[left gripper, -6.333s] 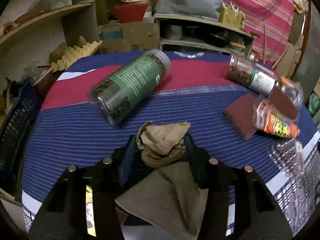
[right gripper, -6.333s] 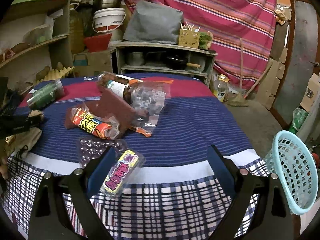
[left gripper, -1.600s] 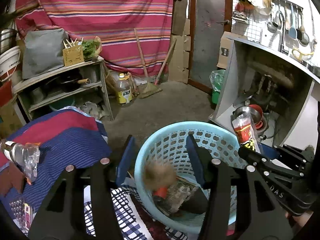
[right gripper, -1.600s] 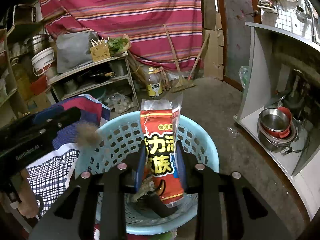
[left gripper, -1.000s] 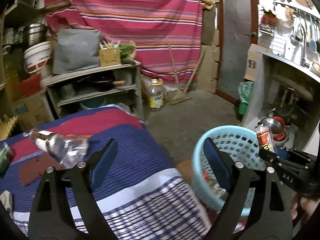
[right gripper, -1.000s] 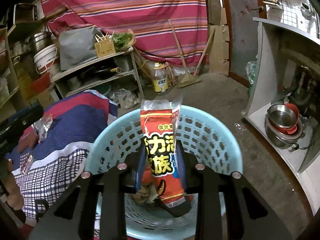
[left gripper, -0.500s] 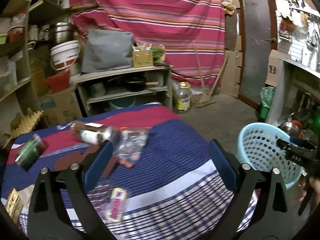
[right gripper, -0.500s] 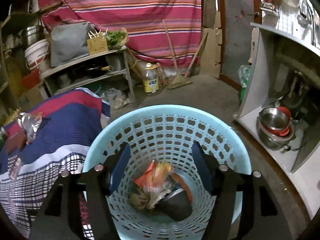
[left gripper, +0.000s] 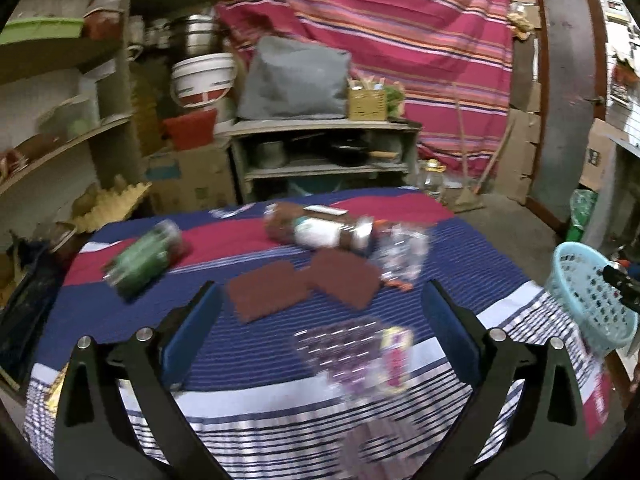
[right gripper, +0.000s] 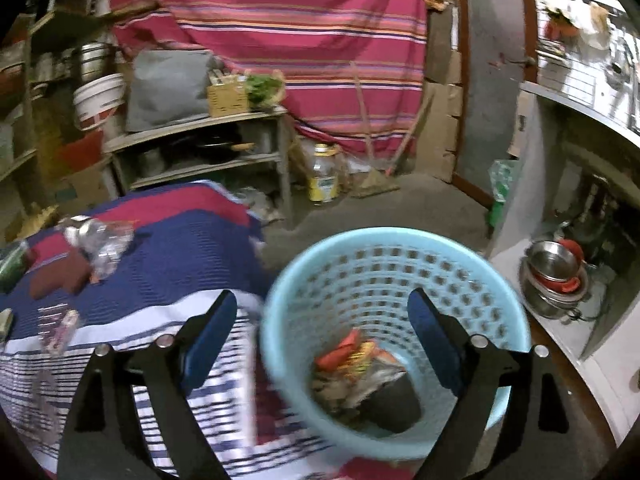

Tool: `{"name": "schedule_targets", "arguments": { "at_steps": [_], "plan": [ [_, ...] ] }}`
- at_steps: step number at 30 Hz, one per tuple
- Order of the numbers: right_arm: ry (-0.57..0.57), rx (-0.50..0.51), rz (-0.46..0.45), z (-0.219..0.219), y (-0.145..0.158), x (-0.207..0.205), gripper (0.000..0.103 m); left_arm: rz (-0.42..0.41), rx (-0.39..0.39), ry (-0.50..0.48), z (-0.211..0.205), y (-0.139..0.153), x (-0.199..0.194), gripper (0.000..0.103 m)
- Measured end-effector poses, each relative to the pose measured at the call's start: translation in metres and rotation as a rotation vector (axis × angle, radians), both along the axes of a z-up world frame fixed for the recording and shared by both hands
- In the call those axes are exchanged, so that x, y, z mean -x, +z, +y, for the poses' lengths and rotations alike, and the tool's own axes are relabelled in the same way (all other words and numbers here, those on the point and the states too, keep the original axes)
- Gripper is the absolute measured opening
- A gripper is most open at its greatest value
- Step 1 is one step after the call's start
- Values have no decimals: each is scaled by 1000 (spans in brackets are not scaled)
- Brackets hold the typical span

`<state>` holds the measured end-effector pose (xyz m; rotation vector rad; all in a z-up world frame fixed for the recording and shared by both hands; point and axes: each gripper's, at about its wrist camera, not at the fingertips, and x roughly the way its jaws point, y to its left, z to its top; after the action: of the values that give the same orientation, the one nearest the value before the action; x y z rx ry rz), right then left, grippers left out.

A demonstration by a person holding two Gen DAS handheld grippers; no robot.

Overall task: Collect trash
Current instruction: 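Move both empty tools back over the table, then grasp the beige cloth with the left tool while the right tool grasps the clear plastic bag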

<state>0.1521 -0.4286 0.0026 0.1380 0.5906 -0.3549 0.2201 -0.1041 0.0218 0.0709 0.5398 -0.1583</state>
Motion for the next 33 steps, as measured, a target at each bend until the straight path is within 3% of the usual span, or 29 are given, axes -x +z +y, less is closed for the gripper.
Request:
{"name": "schedule_targets", "arguments": {
  "at_steps": [8,16,24,33],
  "plan": [
    [111,26,17,71,-6,-17,86,43,4,99,71,-19,-5,96],
    [166,34,47,113,-13,-34,86,173,8,127,114,-53,-25,96],
    [183,17,70,136,-19,-52,86,297,-31,93,130,-84,-44,73],
    [213,29,97,156,-29,-69,86,315,18,103,148,-89,-55,40]
  ]
}}
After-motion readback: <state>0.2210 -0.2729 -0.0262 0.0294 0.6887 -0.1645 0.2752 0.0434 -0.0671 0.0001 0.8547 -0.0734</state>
